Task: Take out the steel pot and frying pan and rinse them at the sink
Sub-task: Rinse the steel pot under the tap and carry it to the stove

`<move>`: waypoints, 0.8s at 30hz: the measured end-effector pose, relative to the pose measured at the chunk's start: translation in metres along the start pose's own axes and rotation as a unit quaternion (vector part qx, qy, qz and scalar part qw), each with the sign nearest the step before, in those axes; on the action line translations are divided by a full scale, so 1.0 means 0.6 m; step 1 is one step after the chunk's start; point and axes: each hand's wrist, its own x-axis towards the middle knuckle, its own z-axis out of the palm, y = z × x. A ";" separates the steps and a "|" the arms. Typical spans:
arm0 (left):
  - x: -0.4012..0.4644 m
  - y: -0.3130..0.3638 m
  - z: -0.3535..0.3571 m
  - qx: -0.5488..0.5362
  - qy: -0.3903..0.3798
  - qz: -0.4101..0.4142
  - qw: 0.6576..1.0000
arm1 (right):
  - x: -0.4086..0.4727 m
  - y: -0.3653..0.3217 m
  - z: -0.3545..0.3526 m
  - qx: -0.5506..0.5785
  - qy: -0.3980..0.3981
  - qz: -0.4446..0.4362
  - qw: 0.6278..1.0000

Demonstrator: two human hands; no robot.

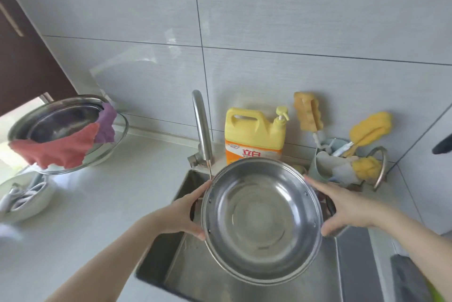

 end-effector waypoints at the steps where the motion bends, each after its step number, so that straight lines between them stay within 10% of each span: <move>1: -0.003 -0.007 -0.016 0.003 -0.024 -0.018 1.000 | 0.014 -0.003 0.002 0.010 -0.024 -0.009 1.000; 12: -0.046 -0.012 -0.182 0.020 -0.210 -0.172 0.962 | 0.098 -0.048 0.094 0.230 -0.230 0.021 0.945; 24: -0.077 -0.040 -0.173 0.184 0.130 -0.015 0.974 | 0.106 -0.092 0.145 0.143 0.166 -0.107 0.970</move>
